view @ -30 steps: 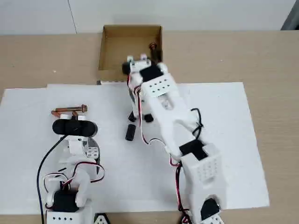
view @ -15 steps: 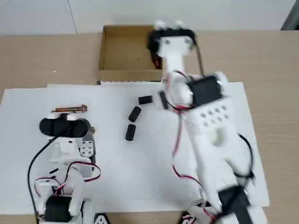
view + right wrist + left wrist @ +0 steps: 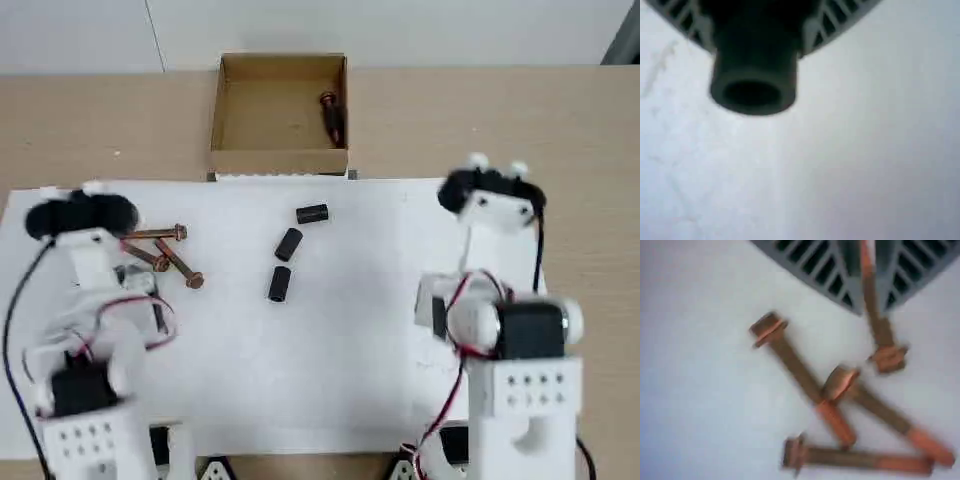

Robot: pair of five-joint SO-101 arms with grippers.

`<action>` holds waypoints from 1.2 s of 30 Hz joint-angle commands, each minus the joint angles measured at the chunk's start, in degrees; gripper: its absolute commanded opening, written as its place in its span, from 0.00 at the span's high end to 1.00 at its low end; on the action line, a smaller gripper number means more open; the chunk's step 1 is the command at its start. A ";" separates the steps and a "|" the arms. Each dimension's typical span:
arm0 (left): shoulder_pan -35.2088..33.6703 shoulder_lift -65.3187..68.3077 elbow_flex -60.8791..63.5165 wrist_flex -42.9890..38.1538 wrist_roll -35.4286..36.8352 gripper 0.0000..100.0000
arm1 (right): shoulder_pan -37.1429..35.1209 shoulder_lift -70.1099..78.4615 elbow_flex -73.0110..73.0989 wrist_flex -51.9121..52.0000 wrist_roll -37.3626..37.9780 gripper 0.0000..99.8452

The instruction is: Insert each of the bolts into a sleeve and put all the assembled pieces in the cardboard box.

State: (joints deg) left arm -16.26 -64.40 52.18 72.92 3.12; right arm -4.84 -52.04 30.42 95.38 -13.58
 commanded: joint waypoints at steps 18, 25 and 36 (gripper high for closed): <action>-2.55 47.30 -27.47 7.74 2.11 0.99 | 4.09 -17.80 7.82 -3.38 -3.96 1.00; -2.55 61.89 -41.89 16.18 2.11 0.99 | 4.09 -17.80 7.82 -3.65 -4.84 1.00; -2.55 68.40 -45.41 17.76 0.09 0.91 | 9.98 -17.80 7.82 -3.12 -4.66 1.00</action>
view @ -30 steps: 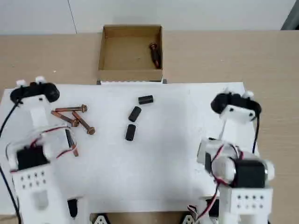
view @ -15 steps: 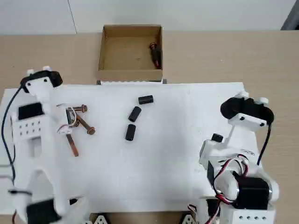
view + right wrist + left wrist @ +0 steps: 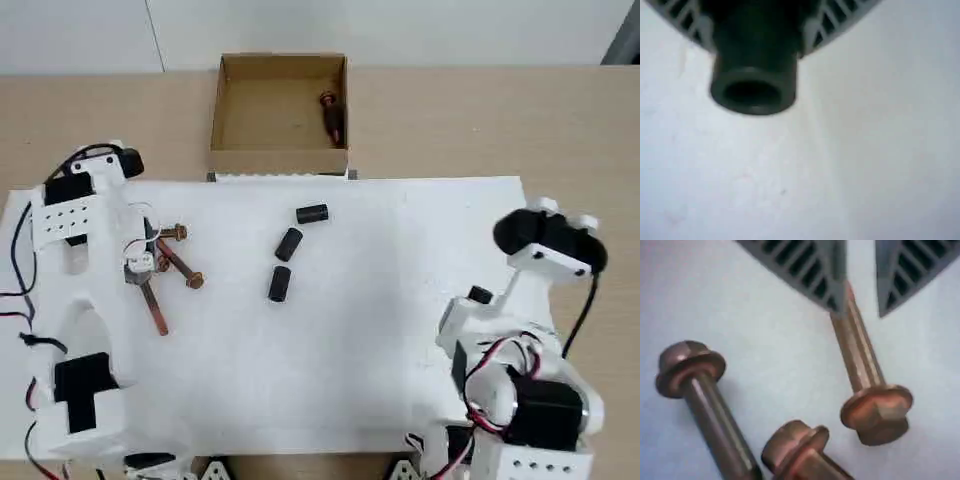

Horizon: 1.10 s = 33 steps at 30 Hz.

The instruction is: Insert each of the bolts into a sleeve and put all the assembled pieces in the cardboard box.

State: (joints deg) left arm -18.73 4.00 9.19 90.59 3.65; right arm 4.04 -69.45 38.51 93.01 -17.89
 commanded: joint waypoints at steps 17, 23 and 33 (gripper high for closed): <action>-0.35 9.58 -2.51 -7.47 -0.62 0.91 | 0.84 -0.40 -0.35 -1.19 -0.26 1.00; -2.02 13.54 -2.42 -10.20 -0.62 0.91 | 1.01 -0.40 -0.35 -1.19 -0.18 1.00; -1.58 14.95 -2.42 -10.46 -0.53 1.00 | 0.75 -0.40 -0.35 -1.71 -0.18 1.00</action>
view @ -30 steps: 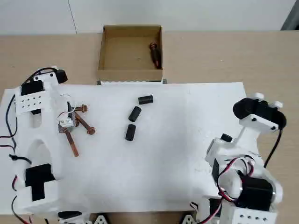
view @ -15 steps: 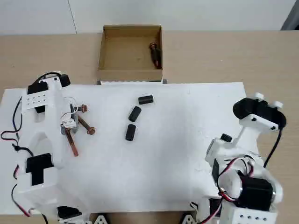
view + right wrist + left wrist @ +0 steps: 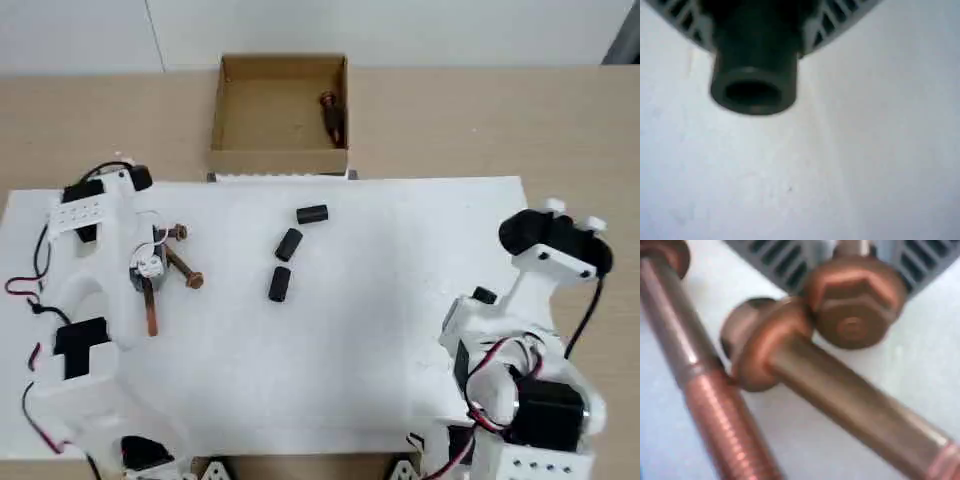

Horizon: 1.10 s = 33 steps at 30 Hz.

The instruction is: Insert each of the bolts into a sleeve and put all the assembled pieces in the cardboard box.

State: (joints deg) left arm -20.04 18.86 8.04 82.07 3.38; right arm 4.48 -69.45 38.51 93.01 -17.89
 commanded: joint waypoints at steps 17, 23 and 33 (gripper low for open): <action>11.78 -18.99 -14.81 13.19 -0.35 1.00 | 0.22 -0.40 -11.87 1.36 6.24 1.00; 17.76 -31.91 -14.73 16.79 -1.32 1.00 | 0.22 -0.57 -15.38 4.70 11.43 1.00; 23.82 -51.16 -10.95 17.41 -7.30 1.00 | 0.22 -12.44 -9.05 2.95 21.19 1.00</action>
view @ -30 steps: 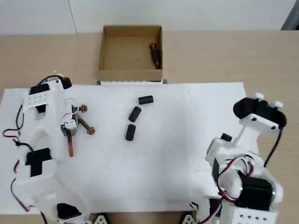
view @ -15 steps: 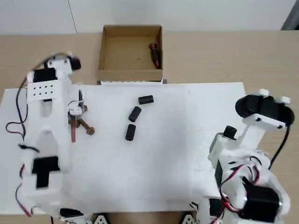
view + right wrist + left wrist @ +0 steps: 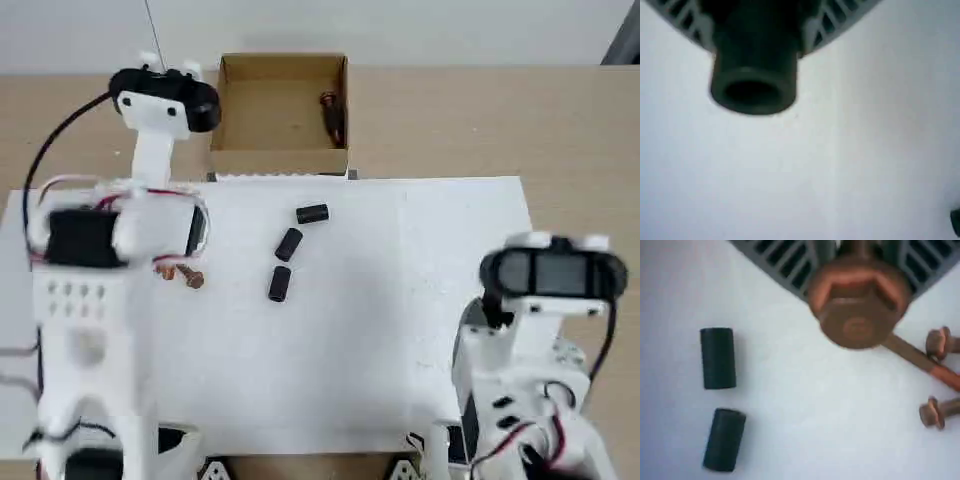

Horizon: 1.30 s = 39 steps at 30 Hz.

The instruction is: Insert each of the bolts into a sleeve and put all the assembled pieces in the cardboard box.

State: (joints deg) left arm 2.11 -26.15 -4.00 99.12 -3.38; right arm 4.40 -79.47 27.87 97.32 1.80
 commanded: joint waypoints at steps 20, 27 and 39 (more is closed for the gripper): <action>3.34 -48.97 61.05 -41.49 9.85 1.00 | -11.56 -24.31 42.29 -25.19 1.41 1.00; 5.01 -58.99 69.32 -42.11 22.51 1.00 | -21.85 -24.31 50.90 -35.56 1.76 1.00; 17.67 -78.24 84.00 -56.26 29.54 1.00 | -40.04 -24.31 57.23 -46.37 1.76 1.00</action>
State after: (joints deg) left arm 17.85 -102.46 79.96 46.64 24.84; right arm -32.88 -103.21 85.36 53.45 3.30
